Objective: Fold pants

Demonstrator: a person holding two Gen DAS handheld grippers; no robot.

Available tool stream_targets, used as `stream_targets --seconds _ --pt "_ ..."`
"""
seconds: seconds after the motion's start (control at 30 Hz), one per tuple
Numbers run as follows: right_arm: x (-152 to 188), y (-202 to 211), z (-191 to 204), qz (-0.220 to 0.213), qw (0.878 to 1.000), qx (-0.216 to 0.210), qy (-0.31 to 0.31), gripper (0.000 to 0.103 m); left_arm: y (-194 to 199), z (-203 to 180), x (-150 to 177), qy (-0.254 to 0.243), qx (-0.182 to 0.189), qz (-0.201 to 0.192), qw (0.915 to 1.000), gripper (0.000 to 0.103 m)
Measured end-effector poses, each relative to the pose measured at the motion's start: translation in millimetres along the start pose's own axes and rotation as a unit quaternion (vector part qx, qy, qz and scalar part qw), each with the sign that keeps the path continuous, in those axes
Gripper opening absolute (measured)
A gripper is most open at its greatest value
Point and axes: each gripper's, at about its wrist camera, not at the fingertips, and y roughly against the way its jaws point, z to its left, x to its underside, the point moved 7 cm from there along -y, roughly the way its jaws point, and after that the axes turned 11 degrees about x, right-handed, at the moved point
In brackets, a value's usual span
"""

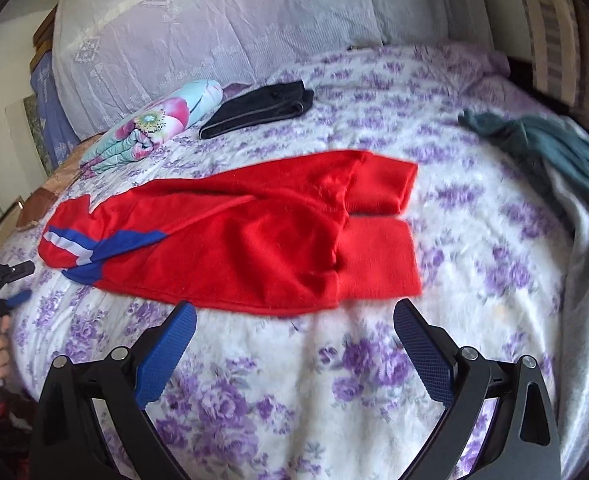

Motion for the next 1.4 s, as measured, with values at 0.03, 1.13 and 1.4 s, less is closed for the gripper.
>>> stream_targets --seconds 0.03,1.13,1.4 --pt "1 -1 -4 0.009 1.000 -0.008 -0.014 0.100 0 6 -5 0.021 0.024 -0.001 0.9995 0.098" --pt "-77 -121 -39 0.101 0.951 -0.118 -0.267 0.100 -60 56 -96 0.144 0.123 -0.036 0.9812 0.059" --pt "-77 -143 -40 0.079 0.935 -0.170 -0.302 0.017 -68 45 -96 0.115 0.098 -0.020 0.9883 0.058"
